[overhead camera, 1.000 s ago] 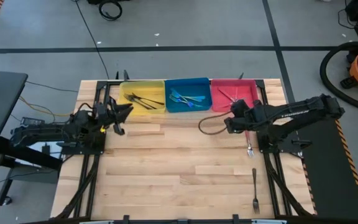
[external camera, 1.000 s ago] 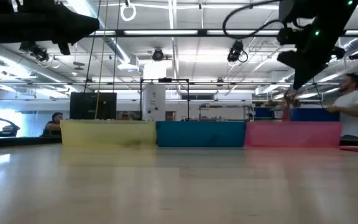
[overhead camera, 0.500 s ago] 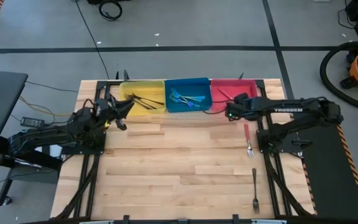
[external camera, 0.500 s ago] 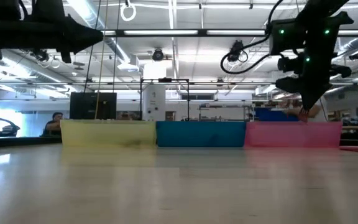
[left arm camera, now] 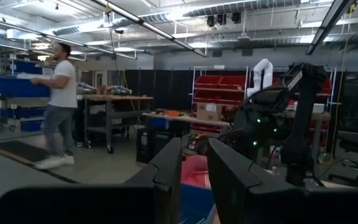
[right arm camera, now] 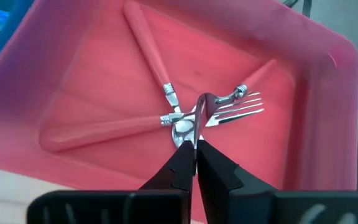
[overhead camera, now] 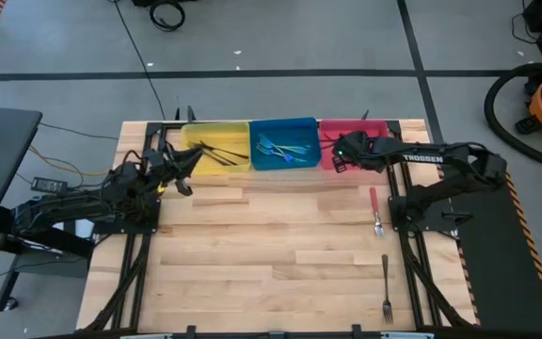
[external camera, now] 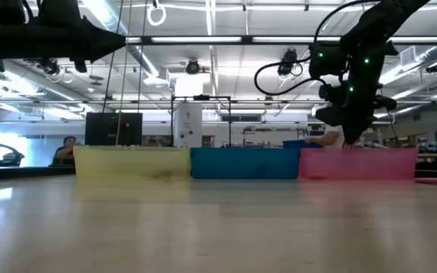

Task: Sort silverware by color (type)
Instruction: Put the bottom pink fork into the red bin

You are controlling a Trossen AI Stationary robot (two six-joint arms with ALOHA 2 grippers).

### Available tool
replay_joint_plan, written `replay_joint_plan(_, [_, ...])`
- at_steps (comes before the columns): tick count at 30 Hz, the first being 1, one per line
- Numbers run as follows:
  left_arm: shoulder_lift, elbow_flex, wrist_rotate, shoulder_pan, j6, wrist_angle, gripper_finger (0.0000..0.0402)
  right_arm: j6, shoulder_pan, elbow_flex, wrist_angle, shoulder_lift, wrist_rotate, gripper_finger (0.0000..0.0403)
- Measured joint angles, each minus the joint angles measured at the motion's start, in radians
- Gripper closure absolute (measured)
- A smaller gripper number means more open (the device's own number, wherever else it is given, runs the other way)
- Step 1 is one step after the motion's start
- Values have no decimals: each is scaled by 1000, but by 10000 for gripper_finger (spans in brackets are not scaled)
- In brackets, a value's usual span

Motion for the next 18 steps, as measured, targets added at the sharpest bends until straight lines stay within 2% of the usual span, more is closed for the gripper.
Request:
replay_joint_plan(14, [0, 0, 0, 0, -21, -53, 324, -125, -51, 0, 15, 68, 9, 351])
replay_joint_plan(18, [0, 0, 0, -3, 42, -57, 324, -148, -51, 0, 38, 105, 48, 337])
